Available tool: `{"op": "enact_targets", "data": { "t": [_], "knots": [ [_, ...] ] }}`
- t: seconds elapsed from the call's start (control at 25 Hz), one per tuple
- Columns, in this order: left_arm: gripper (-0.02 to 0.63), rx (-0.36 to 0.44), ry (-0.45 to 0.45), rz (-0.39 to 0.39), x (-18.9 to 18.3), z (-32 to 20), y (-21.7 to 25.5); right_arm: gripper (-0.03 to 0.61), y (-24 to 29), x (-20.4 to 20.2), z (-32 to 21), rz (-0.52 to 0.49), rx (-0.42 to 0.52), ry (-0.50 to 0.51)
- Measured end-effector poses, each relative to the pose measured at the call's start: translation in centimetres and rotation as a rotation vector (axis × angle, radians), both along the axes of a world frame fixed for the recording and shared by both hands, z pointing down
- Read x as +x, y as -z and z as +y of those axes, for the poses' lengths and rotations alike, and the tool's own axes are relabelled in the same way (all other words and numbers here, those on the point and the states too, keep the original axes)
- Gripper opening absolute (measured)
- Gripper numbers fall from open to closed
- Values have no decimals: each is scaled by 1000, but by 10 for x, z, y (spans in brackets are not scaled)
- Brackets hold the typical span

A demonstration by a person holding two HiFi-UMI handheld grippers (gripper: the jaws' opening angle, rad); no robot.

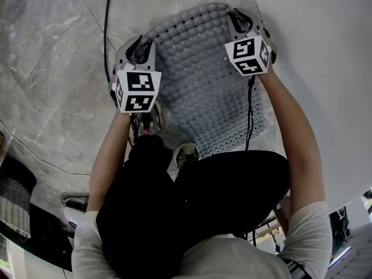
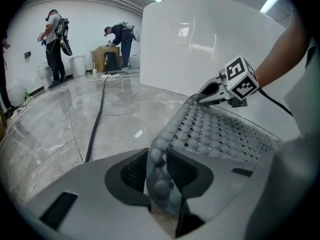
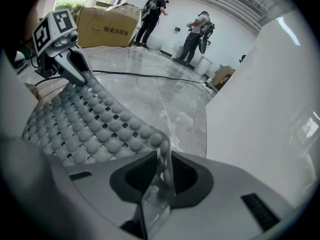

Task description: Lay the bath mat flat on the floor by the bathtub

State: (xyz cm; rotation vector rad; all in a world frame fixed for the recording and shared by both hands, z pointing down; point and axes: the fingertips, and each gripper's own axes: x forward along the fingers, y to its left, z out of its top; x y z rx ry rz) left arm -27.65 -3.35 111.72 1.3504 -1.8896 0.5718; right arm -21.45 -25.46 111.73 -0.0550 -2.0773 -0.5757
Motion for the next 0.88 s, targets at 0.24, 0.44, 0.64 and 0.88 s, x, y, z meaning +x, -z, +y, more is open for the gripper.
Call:
{"op": "enact_targets", "data": {
  "t": [0.24, 0.44, 0.64, 0.88],
  "knots": [
    [141, -50, 8, -56, -7, 4, -7, 77, -5, -2, -1, 12, 21, 22],
    [142, -78, 16, -41, -7, 12, -16, 103, -7, -4, -2, 24, 40, 45],
    [142, -75, 15, -41, -6, 13, -15, 166, -6, -4, -3, 25, 38, 44],
    [141, -73, 23, -39, -5, 15, -13, 187, -2, -1, -6, 23, 47, 57]
  ]
}}
